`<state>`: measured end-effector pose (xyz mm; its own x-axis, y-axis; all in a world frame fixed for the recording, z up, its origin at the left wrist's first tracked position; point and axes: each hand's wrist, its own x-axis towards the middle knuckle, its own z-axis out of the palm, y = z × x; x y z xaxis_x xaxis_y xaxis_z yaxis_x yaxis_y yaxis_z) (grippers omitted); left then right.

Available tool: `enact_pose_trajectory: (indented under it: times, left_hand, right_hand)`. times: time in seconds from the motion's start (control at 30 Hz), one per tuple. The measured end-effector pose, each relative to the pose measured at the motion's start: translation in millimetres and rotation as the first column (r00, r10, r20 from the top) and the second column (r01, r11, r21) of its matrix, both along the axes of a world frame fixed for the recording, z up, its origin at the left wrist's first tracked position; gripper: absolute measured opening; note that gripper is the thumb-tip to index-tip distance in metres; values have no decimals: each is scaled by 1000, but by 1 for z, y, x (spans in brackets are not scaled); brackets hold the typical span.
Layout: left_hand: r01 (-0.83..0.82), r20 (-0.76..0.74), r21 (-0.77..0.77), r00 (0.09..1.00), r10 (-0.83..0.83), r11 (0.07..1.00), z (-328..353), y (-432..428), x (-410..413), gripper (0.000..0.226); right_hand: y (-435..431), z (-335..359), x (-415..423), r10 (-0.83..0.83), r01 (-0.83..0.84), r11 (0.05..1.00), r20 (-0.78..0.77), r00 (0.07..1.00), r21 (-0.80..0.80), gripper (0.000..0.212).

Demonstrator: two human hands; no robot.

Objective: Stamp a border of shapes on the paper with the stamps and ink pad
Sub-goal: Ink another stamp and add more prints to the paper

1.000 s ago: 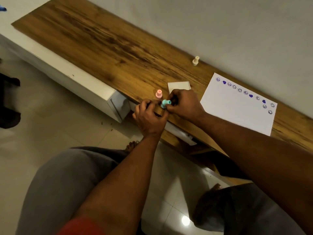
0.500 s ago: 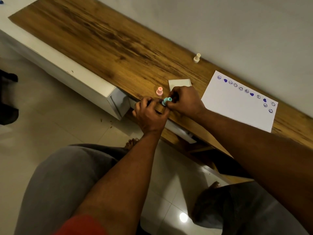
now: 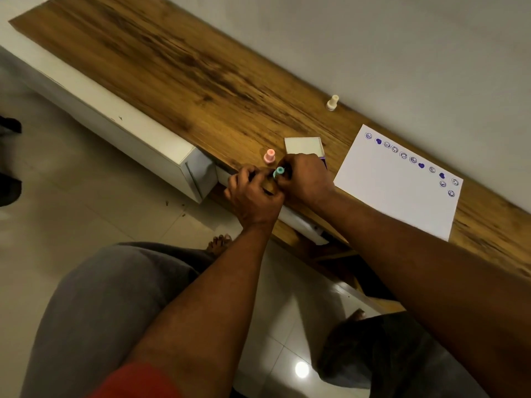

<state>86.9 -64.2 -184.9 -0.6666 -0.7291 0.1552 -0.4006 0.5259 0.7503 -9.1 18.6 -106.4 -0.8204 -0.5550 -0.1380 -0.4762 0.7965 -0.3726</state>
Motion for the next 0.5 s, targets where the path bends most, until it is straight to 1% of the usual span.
enact_pose_trajectory:
  times: [0.17, 0.27, 0.33, 0.5]
  left_hand:
    - [1, -5, -3, 1000, -1, 1000, -2, -3, 0, 33]
    - [10, -5, -25, 1000, -10, 1000, -3, -9, 3, 36]
    - [-23, -6, -37, 1000, 23, 999, -4, -16, 4, 36]
    - [-86, 64, -82, 994, 92, 993, 1, -37, -6, 35]
  right_hand:
    - [2, -3, 4, -45, 48, 995, 35, 998, -83, 28]
    - [8, -5, 5, -78, 100, 972, 110, 991, -212, 34]
    - [15, -6, 6, -100, 137, 946, 139, 985, -294, 41]
    - [41, 0, -4, -116, 146, 928, 107, 988, -342, 30]
